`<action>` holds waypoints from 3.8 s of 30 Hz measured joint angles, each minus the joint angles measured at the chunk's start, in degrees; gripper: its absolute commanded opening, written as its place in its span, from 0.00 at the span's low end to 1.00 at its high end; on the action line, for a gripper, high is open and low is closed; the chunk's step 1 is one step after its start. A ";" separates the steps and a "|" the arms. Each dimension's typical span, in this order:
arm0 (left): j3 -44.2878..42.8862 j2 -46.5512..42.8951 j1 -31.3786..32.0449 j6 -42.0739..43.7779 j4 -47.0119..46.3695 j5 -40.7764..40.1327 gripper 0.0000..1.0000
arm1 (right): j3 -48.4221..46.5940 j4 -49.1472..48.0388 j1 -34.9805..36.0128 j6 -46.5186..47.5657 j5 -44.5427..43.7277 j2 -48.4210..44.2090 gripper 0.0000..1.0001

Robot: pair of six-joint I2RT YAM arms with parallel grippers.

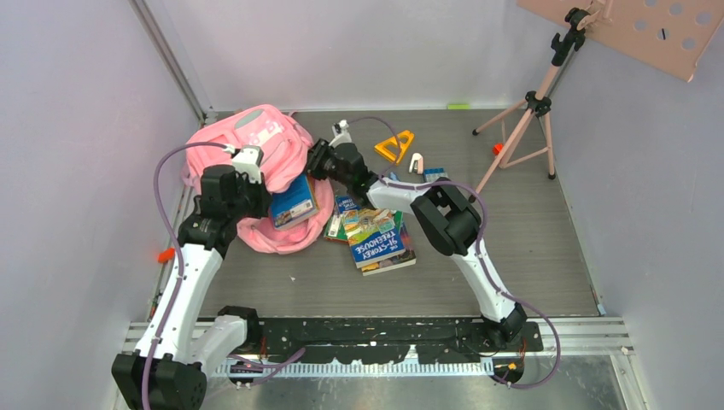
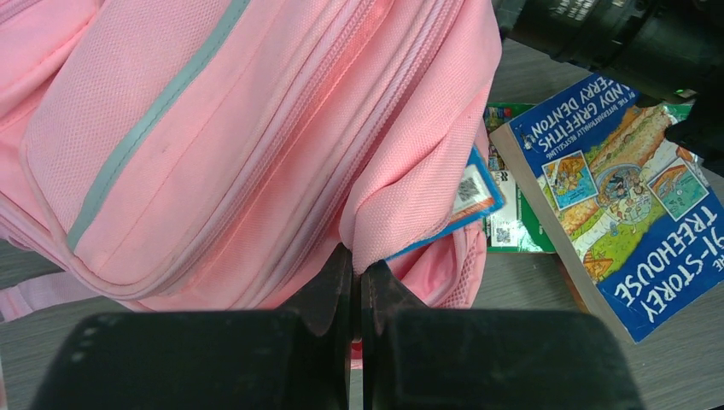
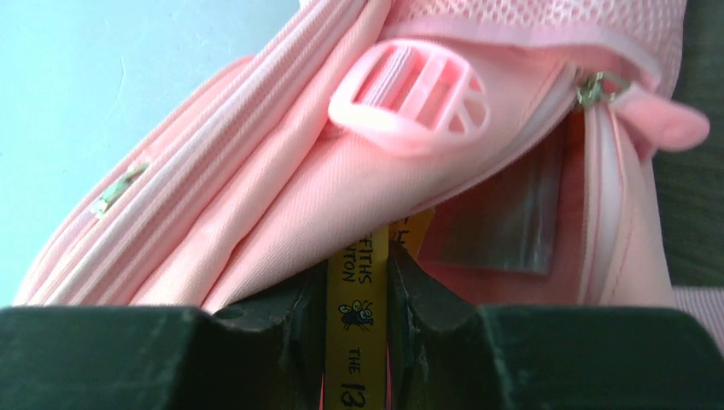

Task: Pack the student bag
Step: Place the book in the student bag.

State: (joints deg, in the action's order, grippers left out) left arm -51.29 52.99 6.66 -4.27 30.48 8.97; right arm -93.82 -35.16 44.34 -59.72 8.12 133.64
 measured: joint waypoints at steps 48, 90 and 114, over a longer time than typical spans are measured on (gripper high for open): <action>0.00 -0.90 0.02 -0.02 -0.22 0.50 0.00 | 11.58 30.32 0.28 4.44 -7.13 -20.06 0.62; 0.00 -0.87 0.02 -0.22 -0.15 0.50 0.00 | -8.90 56.24 10.99 5.73 -17.05 -7.13 0.77; 0.00 -0.79 0.02 -0.20 -0.02 0.52 0.00 | -21.31 43.80 8.07 6.49 -19.61 6.69 0.66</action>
State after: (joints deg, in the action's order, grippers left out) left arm -51.29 52.21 6.68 -4.47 30.46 9.50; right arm -115.13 8.64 52.40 -53.23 -11.49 140.33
